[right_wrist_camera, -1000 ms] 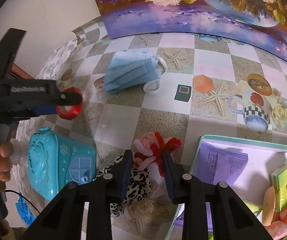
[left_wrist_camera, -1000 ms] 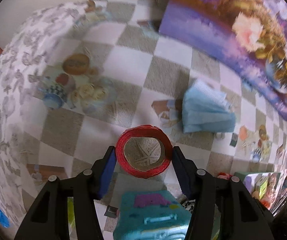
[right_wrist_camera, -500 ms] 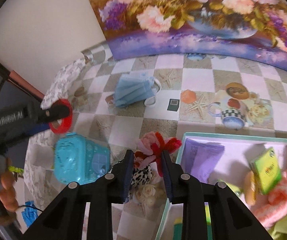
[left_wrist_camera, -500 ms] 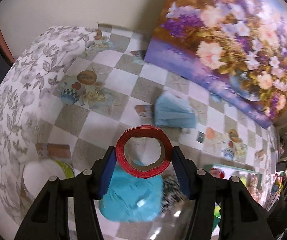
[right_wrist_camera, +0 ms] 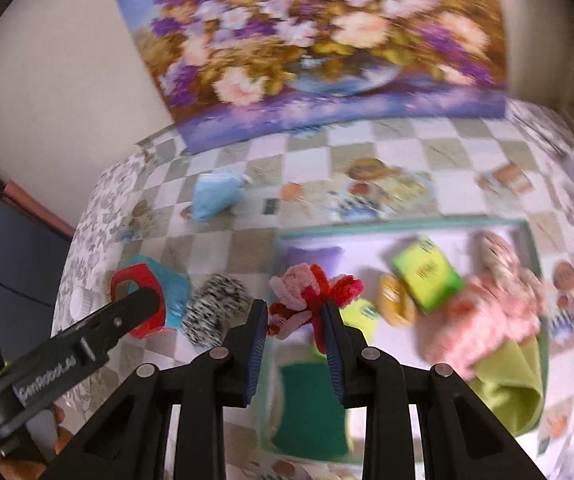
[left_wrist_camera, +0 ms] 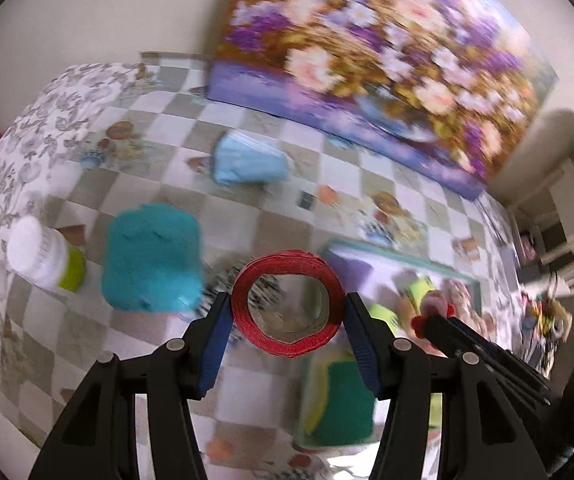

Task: Organize soft objects
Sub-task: 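Carry the red tape roll with the left tool while the right tool carries the pink scrunchie to the tray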

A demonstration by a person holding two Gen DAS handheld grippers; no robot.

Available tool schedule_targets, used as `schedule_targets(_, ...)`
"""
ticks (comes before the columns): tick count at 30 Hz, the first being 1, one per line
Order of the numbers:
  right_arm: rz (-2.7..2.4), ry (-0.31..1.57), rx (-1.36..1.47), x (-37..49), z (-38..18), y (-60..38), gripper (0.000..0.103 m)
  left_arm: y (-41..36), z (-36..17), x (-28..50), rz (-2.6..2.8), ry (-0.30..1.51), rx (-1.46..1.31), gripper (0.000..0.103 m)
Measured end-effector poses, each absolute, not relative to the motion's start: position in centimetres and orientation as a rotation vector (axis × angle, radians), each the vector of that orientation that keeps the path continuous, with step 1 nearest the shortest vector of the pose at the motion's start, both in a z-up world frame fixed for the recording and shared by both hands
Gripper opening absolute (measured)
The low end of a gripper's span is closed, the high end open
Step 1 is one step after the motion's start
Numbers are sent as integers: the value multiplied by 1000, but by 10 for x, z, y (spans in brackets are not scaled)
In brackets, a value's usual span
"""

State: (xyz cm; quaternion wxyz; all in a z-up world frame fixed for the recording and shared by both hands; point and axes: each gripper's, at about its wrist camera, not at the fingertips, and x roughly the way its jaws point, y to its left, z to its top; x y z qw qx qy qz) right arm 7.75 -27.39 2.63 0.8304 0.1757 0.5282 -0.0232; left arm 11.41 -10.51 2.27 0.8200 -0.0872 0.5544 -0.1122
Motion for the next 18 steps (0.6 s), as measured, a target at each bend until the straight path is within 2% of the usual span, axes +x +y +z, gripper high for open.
schedule_targets(11,-216,1235,369,41,-2,-329,30,-179,-18,76,-407,1308,-105,58)
schedule_targets(18,-250,1258,373,38,-5,-346,33,-194,-28,76,-458,1367,-142,61)
